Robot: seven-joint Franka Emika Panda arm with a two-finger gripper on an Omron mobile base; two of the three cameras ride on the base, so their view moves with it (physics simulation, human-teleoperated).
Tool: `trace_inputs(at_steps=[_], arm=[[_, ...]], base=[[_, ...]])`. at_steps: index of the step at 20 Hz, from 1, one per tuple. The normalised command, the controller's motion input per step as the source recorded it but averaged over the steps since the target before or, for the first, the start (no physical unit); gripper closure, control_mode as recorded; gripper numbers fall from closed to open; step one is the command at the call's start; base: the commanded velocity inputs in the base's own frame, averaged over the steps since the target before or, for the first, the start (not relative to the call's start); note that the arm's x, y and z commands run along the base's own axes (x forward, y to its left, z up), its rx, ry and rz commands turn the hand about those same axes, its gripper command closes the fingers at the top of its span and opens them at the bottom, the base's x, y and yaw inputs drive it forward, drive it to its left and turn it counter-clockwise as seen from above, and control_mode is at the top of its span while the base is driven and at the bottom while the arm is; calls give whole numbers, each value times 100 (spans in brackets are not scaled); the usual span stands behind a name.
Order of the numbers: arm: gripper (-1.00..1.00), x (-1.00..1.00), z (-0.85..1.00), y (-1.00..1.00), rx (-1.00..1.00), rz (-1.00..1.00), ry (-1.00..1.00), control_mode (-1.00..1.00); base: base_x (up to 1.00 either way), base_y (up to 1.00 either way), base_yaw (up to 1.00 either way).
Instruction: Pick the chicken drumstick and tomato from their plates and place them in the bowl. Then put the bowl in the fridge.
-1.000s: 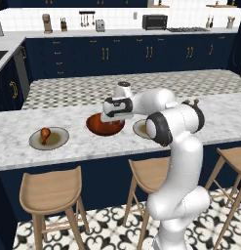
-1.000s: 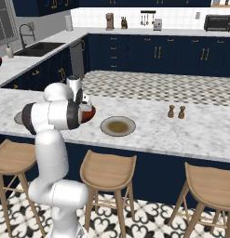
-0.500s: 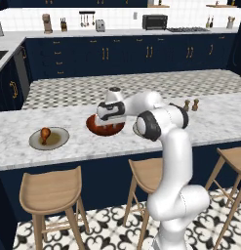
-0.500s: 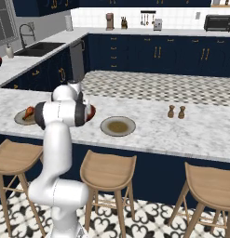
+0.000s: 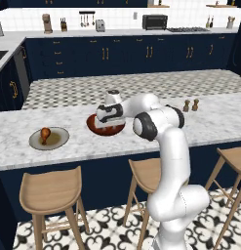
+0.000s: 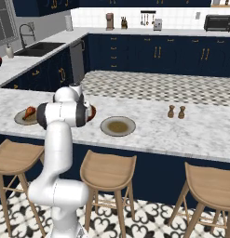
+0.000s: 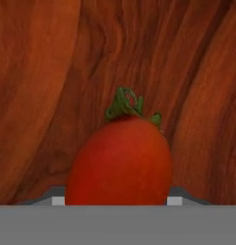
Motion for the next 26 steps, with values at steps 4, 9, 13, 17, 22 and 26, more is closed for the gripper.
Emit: trace_inputs(at_steps=[4, 9, 13, 17, 22, 26], arm=[[-100, -20, 22, 0, 0, 0, -10, -100], [-100, -54, 31, 0, 0, -2, -11, -100], [-100, -98, 39, -17, 0, -2, -7, -100], [-100, -98, 29, -63, 0, -2, -8, -100], [-100, -95, 56, -66, 0, 0, 0, -100], [-100, -97, 78, -36, 0, -1, 6, -100]], base=[[0, 0, 0], [0, 0, 0], [0, 0, 0], [0, 0, 0], [0, 0, 0], [0, 0, 0]])
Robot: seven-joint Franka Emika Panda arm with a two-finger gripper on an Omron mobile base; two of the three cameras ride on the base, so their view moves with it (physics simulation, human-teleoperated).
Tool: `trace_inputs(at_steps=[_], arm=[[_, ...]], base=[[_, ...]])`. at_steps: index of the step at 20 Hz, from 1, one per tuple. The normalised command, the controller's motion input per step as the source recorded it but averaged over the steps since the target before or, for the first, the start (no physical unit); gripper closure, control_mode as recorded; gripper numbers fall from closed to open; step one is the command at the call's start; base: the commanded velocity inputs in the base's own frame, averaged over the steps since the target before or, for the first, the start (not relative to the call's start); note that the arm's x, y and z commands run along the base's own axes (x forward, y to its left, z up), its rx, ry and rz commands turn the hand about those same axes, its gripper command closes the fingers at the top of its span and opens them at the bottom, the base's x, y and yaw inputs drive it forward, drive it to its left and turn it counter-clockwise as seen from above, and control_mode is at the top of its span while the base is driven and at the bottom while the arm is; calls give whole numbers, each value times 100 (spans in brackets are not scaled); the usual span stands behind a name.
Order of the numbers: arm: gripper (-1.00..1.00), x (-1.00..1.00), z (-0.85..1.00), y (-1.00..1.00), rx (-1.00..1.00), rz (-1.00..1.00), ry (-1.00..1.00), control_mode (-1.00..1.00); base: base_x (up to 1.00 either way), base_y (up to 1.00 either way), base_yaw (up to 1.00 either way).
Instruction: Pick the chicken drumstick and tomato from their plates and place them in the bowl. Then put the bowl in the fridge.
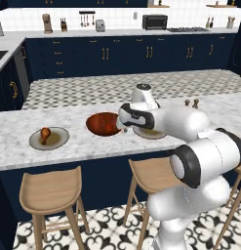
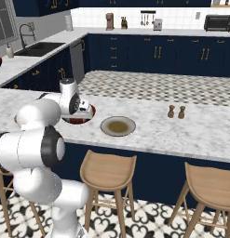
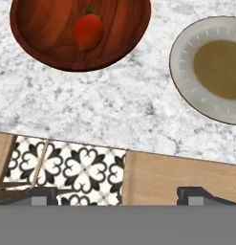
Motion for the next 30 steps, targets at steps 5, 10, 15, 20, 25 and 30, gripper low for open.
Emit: trace_inputs(at_steps=[5, 10, 15, 20, 25, 30], arm=[[-100, -100, 25, -48, 0, -3, -2, -100], [-100, -86, 18, -35, 0, -4, -4, -100], [-100, -51, 21, -19, 0, -2, -1, -100], [-100, -33, 41, 3, 2, 0, 0, 100], [-100, 0, 0, 0, 0, 0, 0, 100], [-100, 0, 0, 0, 0, 0, 0, 100]], base=[[0, 0, 0], [0, 0, 0], [0, 0, 0], [-16, 10, 0], [-63, 100, 0], [-2, 100, 0]])
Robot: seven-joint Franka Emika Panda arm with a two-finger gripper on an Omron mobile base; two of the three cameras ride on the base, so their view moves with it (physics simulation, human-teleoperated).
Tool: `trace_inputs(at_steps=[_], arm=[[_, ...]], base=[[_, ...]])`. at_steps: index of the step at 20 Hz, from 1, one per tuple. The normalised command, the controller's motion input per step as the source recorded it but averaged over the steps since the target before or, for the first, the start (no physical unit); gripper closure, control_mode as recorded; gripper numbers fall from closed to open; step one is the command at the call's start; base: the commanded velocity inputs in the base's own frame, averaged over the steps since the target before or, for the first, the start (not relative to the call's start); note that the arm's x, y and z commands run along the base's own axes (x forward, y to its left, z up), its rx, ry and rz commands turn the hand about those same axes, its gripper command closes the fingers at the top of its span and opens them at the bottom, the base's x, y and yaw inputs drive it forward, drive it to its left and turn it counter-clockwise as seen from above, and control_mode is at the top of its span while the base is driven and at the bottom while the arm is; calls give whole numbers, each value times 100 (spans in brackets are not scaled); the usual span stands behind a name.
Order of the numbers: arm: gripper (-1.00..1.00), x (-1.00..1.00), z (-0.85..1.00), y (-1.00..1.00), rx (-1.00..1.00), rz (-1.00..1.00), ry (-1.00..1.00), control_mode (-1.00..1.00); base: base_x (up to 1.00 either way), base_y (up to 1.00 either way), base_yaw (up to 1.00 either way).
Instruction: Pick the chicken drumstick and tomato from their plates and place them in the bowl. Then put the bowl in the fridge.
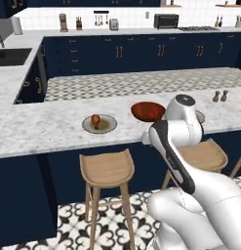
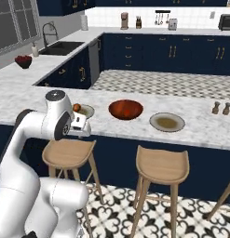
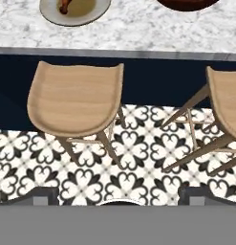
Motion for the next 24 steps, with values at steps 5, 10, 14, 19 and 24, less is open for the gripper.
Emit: trace_inputs(at_steps=[5, 10, 14, 19, 24], arm=[[-100, 0, 0, 0, 0, 0, 0, 100], [-100, 0, 0, 0, 0, 0, 0, 100], [-100, 75, -4, -18, 0, 0, 17, -100], [-100, 100, -30, -8, 0, 0, 14, -100], [-100, 100, -37, 0, 0, 0, 13, -100]], base=[[51, 98, 0], [100, 33, 0], [25, -3, 0], [0, 0, 0], [0, 0, 0]])
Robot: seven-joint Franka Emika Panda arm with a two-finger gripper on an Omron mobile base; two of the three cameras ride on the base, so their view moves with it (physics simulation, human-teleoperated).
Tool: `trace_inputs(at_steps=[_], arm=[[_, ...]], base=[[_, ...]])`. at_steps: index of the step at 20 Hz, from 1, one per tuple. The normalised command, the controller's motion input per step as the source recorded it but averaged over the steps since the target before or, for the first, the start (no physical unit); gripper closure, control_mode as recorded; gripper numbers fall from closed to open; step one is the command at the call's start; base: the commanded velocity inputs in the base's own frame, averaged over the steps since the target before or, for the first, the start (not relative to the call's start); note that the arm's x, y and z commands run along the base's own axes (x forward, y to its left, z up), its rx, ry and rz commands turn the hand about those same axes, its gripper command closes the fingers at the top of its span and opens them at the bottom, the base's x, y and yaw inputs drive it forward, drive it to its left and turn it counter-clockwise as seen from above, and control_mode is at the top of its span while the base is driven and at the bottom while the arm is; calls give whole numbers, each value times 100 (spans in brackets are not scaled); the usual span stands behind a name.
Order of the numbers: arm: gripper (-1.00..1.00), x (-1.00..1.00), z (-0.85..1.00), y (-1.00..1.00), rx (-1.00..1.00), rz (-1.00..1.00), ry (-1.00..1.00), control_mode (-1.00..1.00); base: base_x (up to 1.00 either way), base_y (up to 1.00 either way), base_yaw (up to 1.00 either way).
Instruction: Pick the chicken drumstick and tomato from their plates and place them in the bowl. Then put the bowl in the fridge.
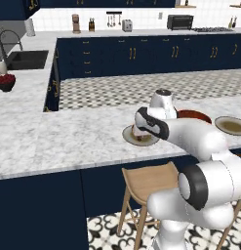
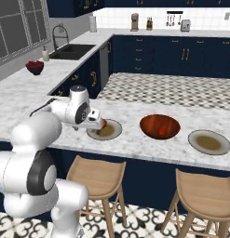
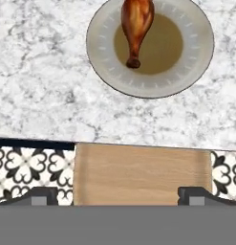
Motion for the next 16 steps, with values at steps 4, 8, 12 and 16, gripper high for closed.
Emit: trace_inputs(at_steps=[4, 8, 12, 16], arm=[[-100, 100, -56, -4, 0, 0, 4, -100], [-100, 92, -63, -7, 0, 0, 2, -100], [-100, 66, -49, -3, 0, 0, 4, -100], [-100, 78, -40, 0, 0, 0, 4, -100]], base=[[0, 0, 0], [0, 0, 0], [0, 0, 0], [0, 0, 0]])
